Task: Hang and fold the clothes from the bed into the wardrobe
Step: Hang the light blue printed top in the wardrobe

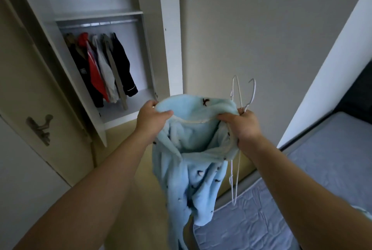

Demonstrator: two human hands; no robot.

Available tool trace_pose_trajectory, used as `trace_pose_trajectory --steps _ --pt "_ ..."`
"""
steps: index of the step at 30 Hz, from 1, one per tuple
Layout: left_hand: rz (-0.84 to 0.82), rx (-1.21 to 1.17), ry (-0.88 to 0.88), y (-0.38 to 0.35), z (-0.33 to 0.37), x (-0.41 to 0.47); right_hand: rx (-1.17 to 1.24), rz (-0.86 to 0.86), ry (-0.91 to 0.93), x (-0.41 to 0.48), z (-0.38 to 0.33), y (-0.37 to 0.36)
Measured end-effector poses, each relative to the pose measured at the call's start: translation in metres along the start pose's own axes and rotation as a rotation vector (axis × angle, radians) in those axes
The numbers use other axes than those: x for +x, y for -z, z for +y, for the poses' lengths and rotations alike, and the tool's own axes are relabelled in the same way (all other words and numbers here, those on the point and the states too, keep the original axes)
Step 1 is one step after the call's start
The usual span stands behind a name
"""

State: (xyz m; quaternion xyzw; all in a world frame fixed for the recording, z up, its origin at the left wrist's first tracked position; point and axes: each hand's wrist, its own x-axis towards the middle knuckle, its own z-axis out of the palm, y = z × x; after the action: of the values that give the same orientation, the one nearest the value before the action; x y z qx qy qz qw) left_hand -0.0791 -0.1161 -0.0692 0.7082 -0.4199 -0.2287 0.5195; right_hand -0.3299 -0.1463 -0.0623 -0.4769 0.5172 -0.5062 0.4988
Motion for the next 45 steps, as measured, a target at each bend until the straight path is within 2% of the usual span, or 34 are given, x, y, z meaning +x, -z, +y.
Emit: trace_pose_trajectory --steps 4,7,10,12,14,18,21,25,29,32,39,45 --pt "0.091 0.163 -0.287 -0.001 0.039 0.004 -0.100 0.034 -0.026 0.010 0.018 0.017" --pt "0.148 0.246 -0.446 -0.007 0.057 -0.001 -0.214 -0.006 -0.104 0.013 0.030 0.022" --pt "0.138 0.293 -0.471 -0.012 0.066 -0.003 -0.374 -0.035 -0.182 0.015 0.034 0.021" --pt "0.120 0.307 -0.458 -0.015 0.063 0.001 -0.545 0.003 -0.159 0.015 0.031 0.020" --pt "0.102 0.319 -0.434 -0.018 0.058 0.006 -0.593 0.029 -0.132 0.016 0.027 0.016" --pt "0.041 0.289 -0.268 -0.018 0.046 0.018 -0.381 0.093 -0.142 0.014 0.024 0.002" --pt "-0.034 0.137 -0.057 -0.011 0.038 0.024 0.023 0.100 -0.175 0.013 0.020 -0.010" --pt "-0.057 0.047 0.016 0.000 0.030 0.025 0.517 -0.050 -0.243 0.008 0.007 -0.022" --pt "-0.120 -0.057 0.092 0.009 0.028 0.020 0.856 -0.152 -0.283 0.009 -0.005 -0.032" --pt "-0.193 -0.099 0.126 0.015 0.031 0.016 0.935 -0.172 -0.260 0.010 -0.010 -0.040" --pt "-0.290 -0.191 0.162 0.039 0.047 0.005 0.921 -0.157 -0.293 0.018 -0.009 -0.061" --pt "-0.128 -0.147 0.142 0.065 0.045 0.005 1.024 -0.087 -0.327 0.025 -0.013 -0.063"
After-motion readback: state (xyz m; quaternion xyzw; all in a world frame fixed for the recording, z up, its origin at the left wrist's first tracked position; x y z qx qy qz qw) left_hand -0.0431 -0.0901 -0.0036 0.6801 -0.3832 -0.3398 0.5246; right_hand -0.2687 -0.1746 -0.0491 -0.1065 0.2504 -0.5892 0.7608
